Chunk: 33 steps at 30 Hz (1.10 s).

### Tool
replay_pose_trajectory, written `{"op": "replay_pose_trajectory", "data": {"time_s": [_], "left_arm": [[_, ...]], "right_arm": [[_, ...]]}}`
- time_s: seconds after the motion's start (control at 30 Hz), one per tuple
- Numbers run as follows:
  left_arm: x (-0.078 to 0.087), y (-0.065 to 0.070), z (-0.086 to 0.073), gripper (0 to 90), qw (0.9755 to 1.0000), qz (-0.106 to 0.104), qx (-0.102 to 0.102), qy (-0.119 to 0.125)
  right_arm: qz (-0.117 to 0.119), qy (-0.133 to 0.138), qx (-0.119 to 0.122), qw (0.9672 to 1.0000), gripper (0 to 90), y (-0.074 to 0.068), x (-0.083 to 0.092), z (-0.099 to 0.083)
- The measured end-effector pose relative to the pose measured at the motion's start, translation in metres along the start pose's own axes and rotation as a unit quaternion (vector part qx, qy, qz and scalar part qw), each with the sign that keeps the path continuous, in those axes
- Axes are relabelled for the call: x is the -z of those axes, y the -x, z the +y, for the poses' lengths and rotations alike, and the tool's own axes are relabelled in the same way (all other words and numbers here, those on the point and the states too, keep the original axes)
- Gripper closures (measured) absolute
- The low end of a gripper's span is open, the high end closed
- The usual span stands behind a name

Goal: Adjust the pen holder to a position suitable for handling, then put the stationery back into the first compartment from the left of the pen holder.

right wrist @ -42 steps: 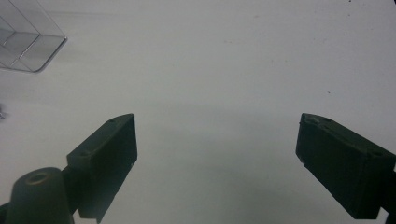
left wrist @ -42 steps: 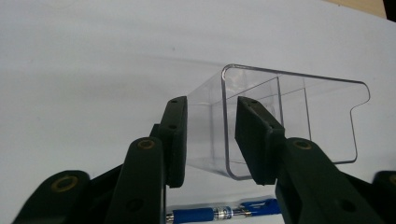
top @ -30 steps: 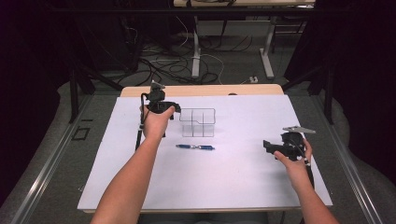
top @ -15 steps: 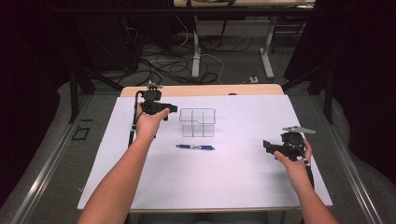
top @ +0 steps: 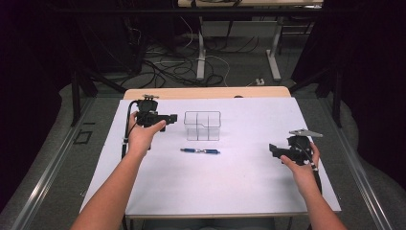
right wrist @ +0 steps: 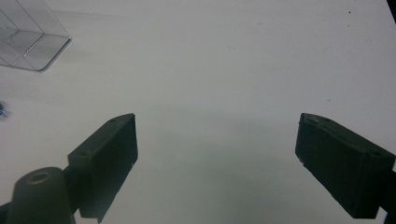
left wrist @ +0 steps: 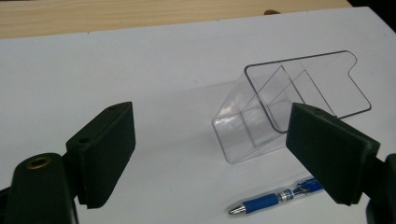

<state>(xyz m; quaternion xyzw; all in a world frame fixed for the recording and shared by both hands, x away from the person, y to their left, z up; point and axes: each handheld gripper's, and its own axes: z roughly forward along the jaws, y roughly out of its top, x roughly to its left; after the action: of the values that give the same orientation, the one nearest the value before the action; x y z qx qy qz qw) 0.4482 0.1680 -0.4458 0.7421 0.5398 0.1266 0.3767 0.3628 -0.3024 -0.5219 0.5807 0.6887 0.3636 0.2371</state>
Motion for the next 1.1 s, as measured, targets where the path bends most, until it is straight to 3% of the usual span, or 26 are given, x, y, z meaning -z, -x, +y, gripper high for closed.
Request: {"op": "replay_pose_trajectory", "data": {"time_s": [0.2,0.37,0.57,0.8,0.83,1.1], "left_arm": [[0.004,-0.003,-0.013,7.2,0.9998,0.018,0.002,0.013],[0.008,-0.008,-0.025,2.8,0.9999,0.004,0.014,0.01],[0.014,-0.015,-0.042,1.1,0.9993,-0.018,0.012,0.031],[0.019,-0.026,-0.059,0.5,0.9981,-0.015,0.015,0.058],[0.021,-0.028,-0.059,0.5,0.9986,-0.016,0.01,0.049],[0.026,-0.033,-0.067,0.5,0.9975,-0.019,0.01,0.067]], "right_arm": [[-0.001,0.002,0.011,0.9999,12.6,-0.004,0.001,0.002],[0.001,0.004,0.021,0.9998,12.6,-0.007,-0.001,0.003],[0.0,0.003,0.035,0.9994,9.7,-0.013,-0.002,0.005],[0.01,-0.003,0.056,0.9984,4.9,-0.025,-0.003,0.009],[0.012,-0.006,0.057,0.9983,3.4,-0.027,-0.004,0.009],[0.026,-0.01,0.078,0.9966,0.0,-0.043,-0.006,0.015]]}}
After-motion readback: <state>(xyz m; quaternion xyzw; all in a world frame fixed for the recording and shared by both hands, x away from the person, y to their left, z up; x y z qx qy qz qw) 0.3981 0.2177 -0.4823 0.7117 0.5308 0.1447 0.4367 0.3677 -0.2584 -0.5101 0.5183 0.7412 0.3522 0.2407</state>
